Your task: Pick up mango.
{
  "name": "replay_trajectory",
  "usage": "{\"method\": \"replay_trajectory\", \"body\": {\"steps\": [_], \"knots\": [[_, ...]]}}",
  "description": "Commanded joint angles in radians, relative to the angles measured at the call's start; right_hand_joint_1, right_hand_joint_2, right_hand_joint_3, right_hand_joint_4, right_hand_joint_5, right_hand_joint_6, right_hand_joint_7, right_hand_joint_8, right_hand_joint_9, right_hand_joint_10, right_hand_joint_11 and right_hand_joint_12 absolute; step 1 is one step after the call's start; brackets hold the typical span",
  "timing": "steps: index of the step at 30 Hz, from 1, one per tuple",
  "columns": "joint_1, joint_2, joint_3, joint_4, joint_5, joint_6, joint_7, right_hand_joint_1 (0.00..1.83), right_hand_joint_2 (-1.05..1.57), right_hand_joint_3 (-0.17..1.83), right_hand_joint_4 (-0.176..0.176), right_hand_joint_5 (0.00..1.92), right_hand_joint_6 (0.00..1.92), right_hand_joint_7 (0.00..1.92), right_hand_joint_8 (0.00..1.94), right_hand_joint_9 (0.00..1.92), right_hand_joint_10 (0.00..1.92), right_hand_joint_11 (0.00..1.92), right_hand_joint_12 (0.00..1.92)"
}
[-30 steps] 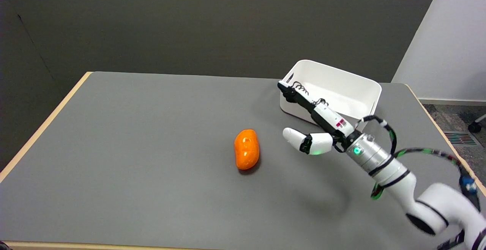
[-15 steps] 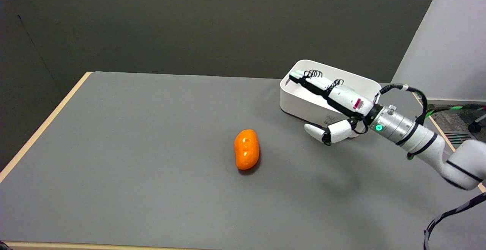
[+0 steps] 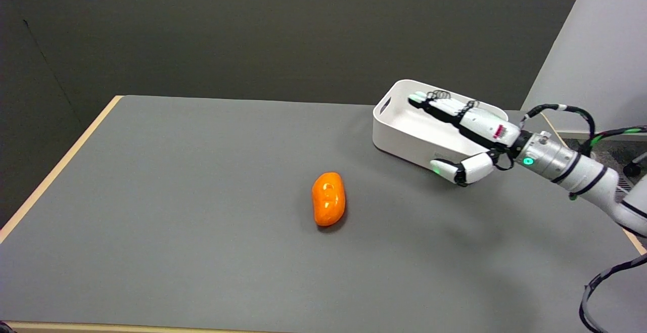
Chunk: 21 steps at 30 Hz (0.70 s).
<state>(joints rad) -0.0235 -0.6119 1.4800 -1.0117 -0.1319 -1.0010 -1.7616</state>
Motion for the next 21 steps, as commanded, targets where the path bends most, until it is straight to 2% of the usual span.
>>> {"method": "replay_trajectory", "body": {"steps": [1, 3, 8, 13, 17, 21], "knots": [[0.138, 0.016, 0.009, 0.426, 0.022, -0.323, -0.004, 0.66, 0.63, 1.02, 0.061, 0.0, 0.08, 0.02, 0.1, 0.01, 0.33, 0.0, 0.58], [0.156, 0.019, 0.009, 0.43, 0.002, -0.346, -0.004, 0.59, 0.63, 1.01, 0.064, 0.0, 0.1, 0.0, 0.17, 0.01, 0.38, 0.0, 0.62], [0.208, -0.01, -0.002, 0.427, -0.109, -0.355, -0.019, 0.62, 0.64, 1.01, 0.067, 0.0, 0.17, 0.01, 0.19, 0.01, 0.4, 0.0, 0.62], [0.243, -0.034, -0.072, 0.418, -0.156, -0.388, -0.17, 0.65, 0.65, 1.02, 0.07, 0.0, 0.21, 0.01, 0.2, 0.02, 0.4, 0.0, 0.62], [0.272, -0.047, -0.142, 0.388, -0.165, -0.394, -0.188, 0.66, 0.65, 1.0, 0.067, 0.0, 0.13, 0.0, 0.15, 0.0, 0.35, 0.0, 0.55], [0.298, -0.053, -0.211, 0.315, -0.181, -0.386, -0.188, 0.76, 0.66, 1.04, 0.067, 0.0, 0.09, 0.01, 0.07, 0.0, 0.29, 0.0, 0.54]]}}
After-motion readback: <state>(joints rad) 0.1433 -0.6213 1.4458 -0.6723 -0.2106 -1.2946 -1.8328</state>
